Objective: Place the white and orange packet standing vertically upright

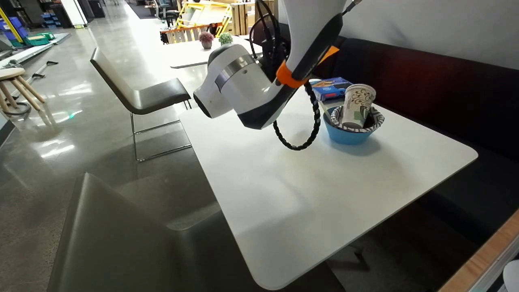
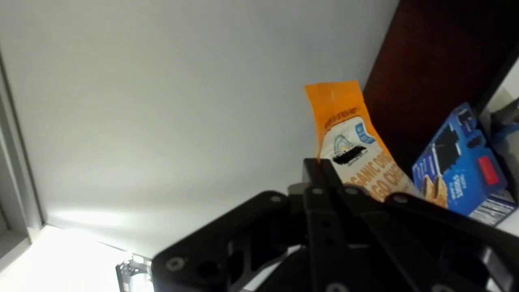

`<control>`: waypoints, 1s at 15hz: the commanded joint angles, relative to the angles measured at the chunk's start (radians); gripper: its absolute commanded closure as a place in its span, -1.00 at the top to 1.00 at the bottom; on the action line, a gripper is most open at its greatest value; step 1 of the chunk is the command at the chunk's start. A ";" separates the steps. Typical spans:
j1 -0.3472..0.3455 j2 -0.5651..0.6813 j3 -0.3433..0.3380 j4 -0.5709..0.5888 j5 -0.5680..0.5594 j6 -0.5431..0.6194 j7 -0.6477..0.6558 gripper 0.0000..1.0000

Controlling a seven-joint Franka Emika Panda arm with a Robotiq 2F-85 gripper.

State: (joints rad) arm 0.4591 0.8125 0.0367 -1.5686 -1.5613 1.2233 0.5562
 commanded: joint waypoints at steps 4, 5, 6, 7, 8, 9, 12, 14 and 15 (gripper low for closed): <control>-0.001 0.137 -0.005 0.058 -0.192 -0.230 -0.166 -1.00; -0.034 0.087 0.041 0.019 -0.158 -0.196 -0.098 -0.98; -0.034 0.103 0.038 0.025 -0.177 -0.215 -0.119 -0.98; -0.034 0.115 0.037 0.030 -0.187 -0.222 -0.128 -0.98; -0.034 0.121 0.036 0.033 -0.190 -0.224 -0.132 -0.98; -0.033 0.123 0.035 0.036 -0.190 -0.224 -0.136 -0.98; -0.024 0.137 0.026 0.037 -0.221 -0.216 -0.168 -1.00; -0.020 0.156 0.027 0.041 -0.267 -0.198 -0.208 -1.00; -0.019 0.168 0.027 0.042 -0.294 -0.189 -0.230 -1.00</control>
State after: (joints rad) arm 0.4465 0.9449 0.0492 -1.5313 -1.7718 1.0223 0.3893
